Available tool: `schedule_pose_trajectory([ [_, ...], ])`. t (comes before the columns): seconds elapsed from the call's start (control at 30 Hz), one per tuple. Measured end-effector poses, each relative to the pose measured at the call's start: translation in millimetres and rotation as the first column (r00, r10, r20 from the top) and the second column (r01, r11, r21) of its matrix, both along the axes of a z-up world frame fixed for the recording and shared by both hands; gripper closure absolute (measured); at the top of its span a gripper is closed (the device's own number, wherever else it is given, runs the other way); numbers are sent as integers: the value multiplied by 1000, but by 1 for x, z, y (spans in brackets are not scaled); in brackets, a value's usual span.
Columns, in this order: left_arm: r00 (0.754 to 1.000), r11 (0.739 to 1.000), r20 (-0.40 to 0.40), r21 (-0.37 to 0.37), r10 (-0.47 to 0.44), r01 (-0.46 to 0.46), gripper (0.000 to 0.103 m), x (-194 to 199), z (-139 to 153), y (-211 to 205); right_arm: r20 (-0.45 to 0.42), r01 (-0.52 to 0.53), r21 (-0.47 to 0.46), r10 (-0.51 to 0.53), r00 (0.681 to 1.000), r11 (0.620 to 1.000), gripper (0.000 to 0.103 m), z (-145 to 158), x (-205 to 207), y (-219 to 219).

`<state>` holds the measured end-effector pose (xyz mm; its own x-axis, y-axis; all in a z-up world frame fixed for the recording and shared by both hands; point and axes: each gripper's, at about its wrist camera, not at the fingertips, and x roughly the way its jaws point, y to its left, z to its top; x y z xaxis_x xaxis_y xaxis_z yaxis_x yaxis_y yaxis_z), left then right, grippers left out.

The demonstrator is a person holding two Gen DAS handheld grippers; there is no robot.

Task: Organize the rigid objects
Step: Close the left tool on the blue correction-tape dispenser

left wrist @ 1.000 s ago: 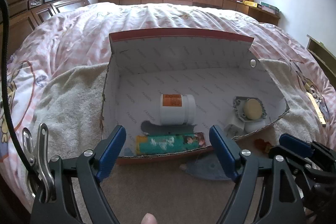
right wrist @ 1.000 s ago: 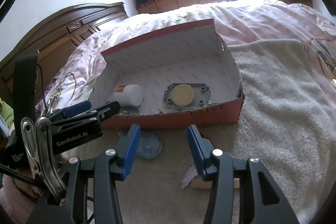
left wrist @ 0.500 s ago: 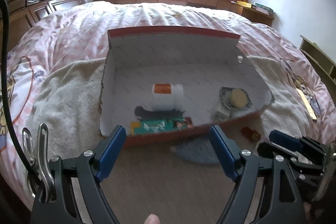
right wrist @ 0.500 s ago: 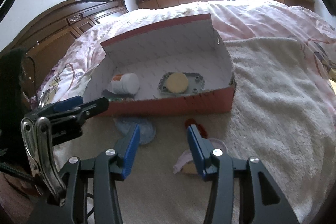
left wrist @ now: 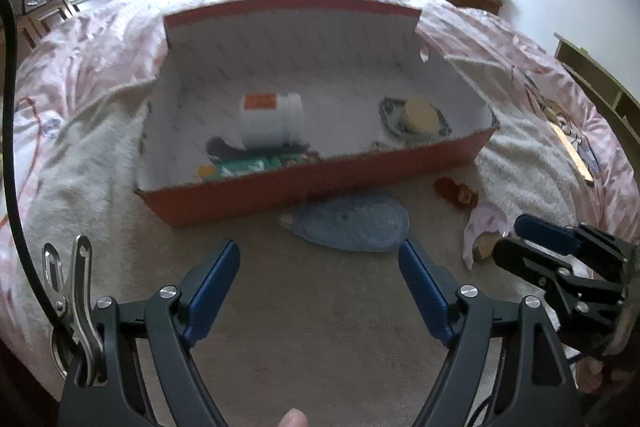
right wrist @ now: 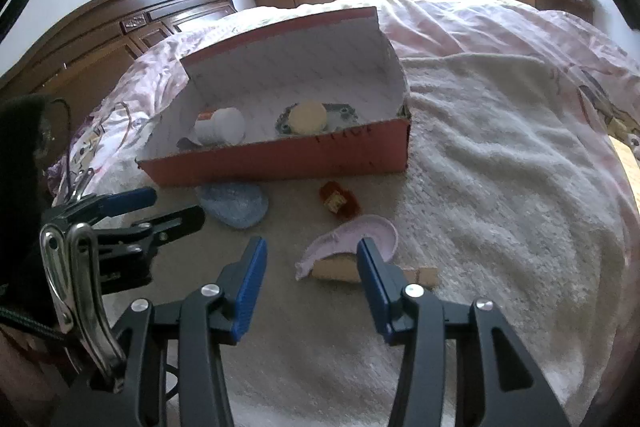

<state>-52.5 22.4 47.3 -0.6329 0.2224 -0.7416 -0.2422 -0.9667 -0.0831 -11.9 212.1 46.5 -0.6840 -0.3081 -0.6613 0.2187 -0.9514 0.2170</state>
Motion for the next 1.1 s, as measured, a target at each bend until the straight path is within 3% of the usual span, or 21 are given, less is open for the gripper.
schedule_pose_trajectory([
  [0.23,999,1000,39,-24,6,-6,19,-14,-19,13,9,10,-15,-10,1000,1000,52,-6,2,6],
  [0.33,999,1000,42,-22,4,-3,12,-18,-23,21,14,13,-23,-13,1000,1000,51,-8,2,9],
  [1.1,999,996,1,-79,37,-37,14,-24,-28,33,23,10,-45,-9,1000,999,50,-16,-1,12],
])
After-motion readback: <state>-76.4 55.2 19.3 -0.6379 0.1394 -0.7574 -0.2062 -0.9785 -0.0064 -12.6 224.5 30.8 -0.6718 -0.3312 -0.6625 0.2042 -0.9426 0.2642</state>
